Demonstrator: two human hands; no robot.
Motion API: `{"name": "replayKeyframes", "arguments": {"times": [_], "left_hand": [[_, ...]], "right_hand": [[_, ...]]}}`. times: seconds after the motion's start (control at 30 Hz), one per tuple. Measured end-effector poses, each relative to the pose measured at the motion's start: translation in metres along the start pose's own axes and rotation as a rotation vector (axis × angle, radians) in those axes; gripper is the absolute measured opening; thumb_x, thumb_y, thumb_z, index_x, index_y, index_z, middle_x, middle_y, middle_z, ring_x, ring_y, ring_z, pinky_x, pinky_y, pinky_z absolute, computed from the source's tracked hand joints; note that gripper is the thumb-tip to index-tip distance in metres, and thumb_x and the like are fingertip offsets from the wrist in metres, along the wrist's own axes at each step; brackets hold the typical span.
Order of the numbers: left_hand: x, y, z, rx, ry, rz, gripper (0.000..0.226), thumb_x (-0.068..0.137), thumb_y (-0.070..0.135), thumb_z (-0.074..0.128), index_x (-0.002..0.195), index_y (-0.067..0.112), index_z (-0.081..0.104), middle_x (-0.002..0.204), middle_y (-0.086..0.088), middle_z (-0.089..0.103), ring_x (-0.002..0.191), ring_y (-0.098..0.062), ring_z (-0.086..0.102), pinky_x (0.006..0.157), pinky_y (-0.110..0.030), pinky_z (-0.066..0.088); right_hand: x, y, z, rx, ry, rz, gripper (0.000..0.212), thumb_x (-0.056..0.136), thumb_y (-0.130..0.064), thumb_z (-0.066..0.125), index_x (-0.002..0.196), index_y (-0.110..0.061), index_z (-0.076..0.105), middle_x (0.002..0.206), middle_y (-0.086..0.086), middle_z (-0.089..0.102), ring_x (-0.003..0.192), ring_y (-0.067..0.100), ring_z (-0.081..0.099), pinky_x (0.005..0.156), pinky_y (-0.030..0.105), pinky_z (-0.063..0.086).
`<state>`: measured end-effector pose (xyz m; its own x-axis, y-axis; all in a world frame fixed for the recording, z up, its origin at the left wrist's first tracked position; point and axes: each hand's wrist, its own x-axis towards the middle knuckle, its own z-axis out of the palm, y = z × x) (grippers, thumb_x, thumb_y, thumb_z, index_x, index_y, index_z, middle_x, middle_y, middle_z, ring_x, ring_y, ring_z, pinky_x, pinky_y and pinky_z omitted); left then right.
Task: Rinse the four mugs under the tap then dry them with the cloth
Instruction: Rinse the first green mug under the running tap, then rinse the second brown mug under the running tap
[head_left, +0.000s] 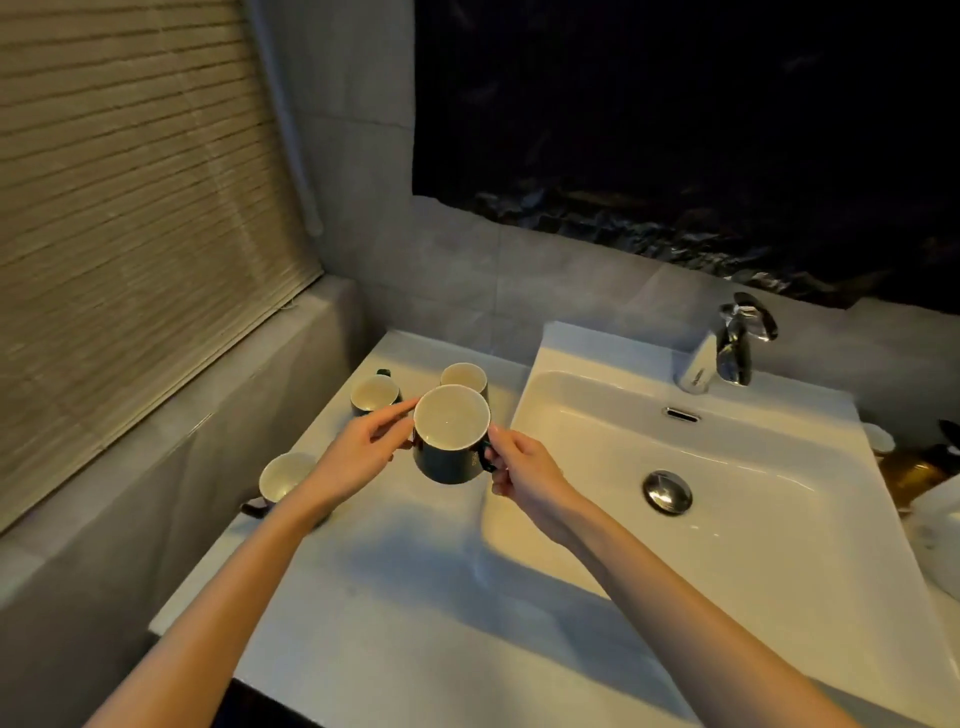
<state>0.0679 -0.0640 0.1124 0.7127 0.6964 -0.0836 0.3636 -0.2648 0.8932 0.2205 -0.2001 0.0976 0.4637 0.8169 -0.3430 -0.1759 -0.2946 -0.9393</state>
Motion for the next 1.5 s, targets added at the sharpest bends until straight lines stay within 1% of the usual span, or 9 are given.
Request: {"name": "replayKeyframes", "arguments": {"times": [0.13, 0.37, 0.73, 0.97, 1.1, 1.2, 1.37, 1.43, 1.5], "left_hand": [[0.020, -0.042, -0.040, 0.091, -0.082, -0.072, 0.033, 0.097, 0.030, 0.049, 0.129, 0.026, 0.055, 0.113, 0.002, 0.064, 0.089, -0.014, 0.067, 0.083, -0.036, 0.054], [0.054, -0.110, -0.065, 0.310, -0.134, -0.092, 0.037, 0.081, 0.037, 0.071, 0.116, 0.024, 0.067, 0.104, 0.006, 0.072, 0.091, -0.006, 0.066, 0.086, -0.033, 0.055], [0.073, -0.156, -0.069, 0.516, -0.171, -0.015, 0.037, 0.085, 0.025, 0.064, 0.121, 0.021, 0.063, 0.109, 0.002, 0.071, 0.101, -0.013, 0.063, 0.087, -0.030, 0.052], [0.076, -0.168, -0.071, 0.529, -0.173, 0.039, 0.036, 0.085, 0.027, 0.062, 0.121, 0.024, 0.063, 0.107, 0.005, 0.070, 0.104, -0.019, 0.059, 0.092, -0.034, 0.048], [0.078, -0.167, -0.076, 0.539, -0.205, 0.074, 0.036, 0.087, 0.033, 0.062, 0.122, 0.026, 0.061, 0.110, 0.008, 0.069, 0.103, -0.015, 0.059, 0.093, -0.032, 0.047], [0.084, -0.163, -0.081, 0.571, -0.229, 0.099, 0.038, 0.088, 0.043, 0.060, 0.123, 0.028, 0.059, 0.111, 0.012, 0.068, 0.105, -0.012, 0.059, 0.094, -0.033, 0.046], [0.117, -0.137, -0.079, 0.274, -0.204, 0.101, 0.034, 0.091, 0.026, 0.060, 0.124, 0.025, 0.059, 0.111, 0.006, 0.068, 0.096, -0.005, 0.062, 0.090, -0.033, 0.052], [0.134, -0.124, -0.074, 0.211, -0.208, 0.120, 0.035, 0.091, 0.020, 0.059, 0.126, 0.024, 0.058, 0.116, 0.002, 0.066, 0.096, -0.007, 0.062, 0.090, -0.031, 0.053], [0.150, -0.111, -0.068, 0.171, -0.214, 0.113, 0.036, 0.093, 0.018, 0.057, 0.128, 0.023, 0.057, 0.123, 0.004, 0.062, 0.100, -0.007, 0.060, 0.092, -0.026, 0.050]], "right_hand": [[0.031, 0.026, 0.050, 0.101, 0.003, 0.129, 0.032, 0.102, -0.038, 0.040, 0.084, -0.013, 0.049, 0.073, 0.001, 0.040, 0.063, 0.010, 0.032, 0.060, 0.022, 0.034], [0.066, 0.071, 0.104, 0.041, 0.059, 0.244, 0.030, 0.103, -0.036, 0.037, 0.083, -0.016, 0.047, 0.078, 0.001, 0.044, 0.067, 0.011, 0.037, 0.061, 0.020, 0.038], [0.079, 0.095, 0.137, 0.035, 0.018, 0.300, 0.029, 0.104, -0.034, 0.034, 0.086, -0.014, 0.043, 0.070, -0.001, 0.049, 0.073, 0.016, 0.047, 0.066, 0.024, 0.038], [0.082, 0.097, 0.135, -0.111, -0.005, 0.308, 0.031, 0.104, -0.036, 0.034, 0.089, -0.014, 0.050, 0.079, 0.000, 0.054, 0.071, 0.013, 0.049, 0.063, 0.019, 0.039], [0.089, 0.090, 0.123, -0.433, -0.022, 0.266, 0.033, 0.101, -0.040, 0.042, 0.095, -0.013, 0.060, 0.087, -0.005, 0.061, 0.074, 0.009, 0.056, 0.065, 0.019, 0.044], [0.102, 0.083, 0.107, -0.717, 0.109, 0.138, 0.027, 0.095, -0.036, 0.055, 0.101, -0.011, 0.063, 0.101, 0.001, 0.064, 0.093, 0.018, 0.059, 0.079, 0.027, 0.045], [0.138, 0.055, 0.070, -0.568, 0.496, 0.016, 0.034, 0.094, -0.020, 0.058, 0.125, -0.006, 0.053, 0.124, 0.007, 0.051, 0.109, 0.027, 0.057, 0.095, 0.037, 0.046], [0.157, 0.044, 0.057, -0.482, 0.552, 0.048, 0.043, 0.095, -0.019, 0.056, 0.134, -0.005, 0.045, 0.137, 0.010, 0.044, 0.115, 0.030, 0.055, 0.090, 0.044, 0.052], [0.175, 0.039, 0.048, -0.405, 0.545, 0.125, 0.052, 0.097, -0.019, 0.053, 0.144, -0.006, 0.034, 0.146, 0.009, 0.037, 0.114, 0.030, 0.056, 0.070, 0.031, 0.056]]}}
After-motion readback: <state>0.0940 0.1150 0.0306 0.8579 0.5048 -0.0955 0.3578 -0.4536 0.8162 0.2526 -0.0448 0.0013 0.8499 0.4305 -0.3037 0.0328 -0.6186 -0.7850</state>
